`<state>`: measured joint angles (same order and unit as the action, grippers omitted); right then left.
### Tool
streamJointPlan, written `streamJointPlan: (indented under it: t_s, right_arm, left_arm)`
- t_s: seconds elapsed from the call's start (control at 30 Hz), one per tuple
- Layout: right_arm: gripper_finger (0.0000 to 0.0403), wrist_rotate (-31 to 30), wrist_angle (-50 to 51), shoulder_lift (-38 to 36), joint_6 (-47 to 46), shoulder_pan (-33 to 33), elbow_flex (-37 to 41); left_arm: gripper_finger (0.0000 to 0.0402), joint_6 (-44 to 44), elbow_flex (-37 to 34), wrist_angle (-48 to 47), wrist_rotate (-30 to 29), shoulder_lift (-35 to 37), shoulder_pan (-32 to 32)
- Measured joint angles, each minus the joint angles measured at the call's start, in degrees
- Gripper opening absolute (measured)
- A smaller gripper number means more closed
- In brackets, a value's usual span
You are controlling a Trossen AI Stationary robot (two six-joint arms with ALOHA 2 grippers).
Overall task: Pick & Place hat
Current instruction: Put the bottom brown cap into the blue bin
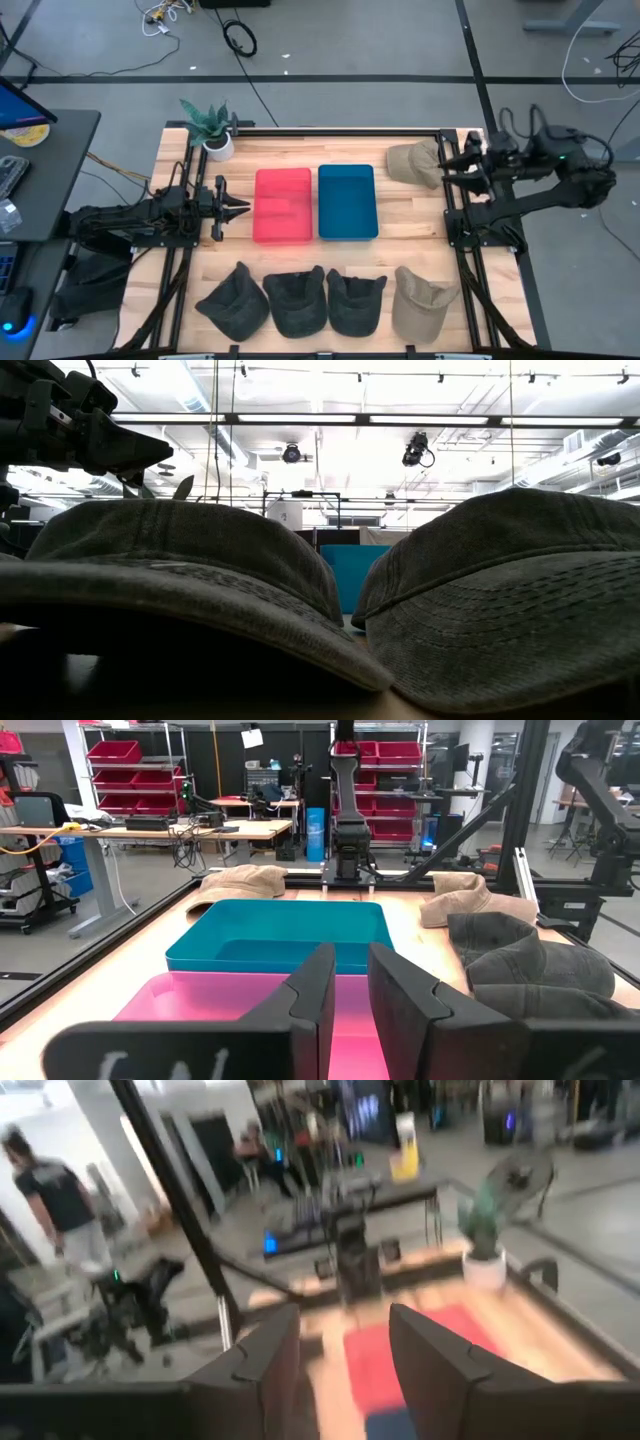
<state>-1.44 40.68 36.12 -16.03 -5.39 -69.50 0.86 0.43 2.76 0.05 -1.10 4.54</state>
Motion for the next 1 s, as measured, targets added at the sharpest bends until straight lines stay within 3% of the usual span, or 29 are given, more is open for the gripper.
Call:
streamJointPlan:
  t_s: [0.37, 0.5, 0.6, 0.73, 1.0]
  right_arm:
    - [0.0159, 20.6, 4.9, 6.8, -1.1, 0.0, -0.3]
    - [0.0159, 21.1, 8.6, 9.6, -3.5, 0.0, -0.3]
    - [0.0159, 24.4, 10.7, 11.2, -13.2, 0.0, -0.3]
    - [0.0159, 22.3, 10.3, 12.9, -19.0, 0.0, -0.3]
    - [0.0159, 19.9, 6.6, 16.0, -16.3, 0.0, -0.2]
  left_arm:
    - [0.0067, 0.0, 0.0, 0.0, 0.0, 0.0, 0.0]
    - [0.0067, 0.0, 0.0, 0.0, 0.0, 0.0, 0.0]
    - [0.0067, 0.0, 0.0, 0.0, 0.0, 0.0, 0.0]
    - [0.0067, 0.0, 0.0, 0.0, 0.0, 0.0, 0.0]
    - [0.0067, 0.0, 0.0, 0.0, 0.0, 0.0, 0.0]
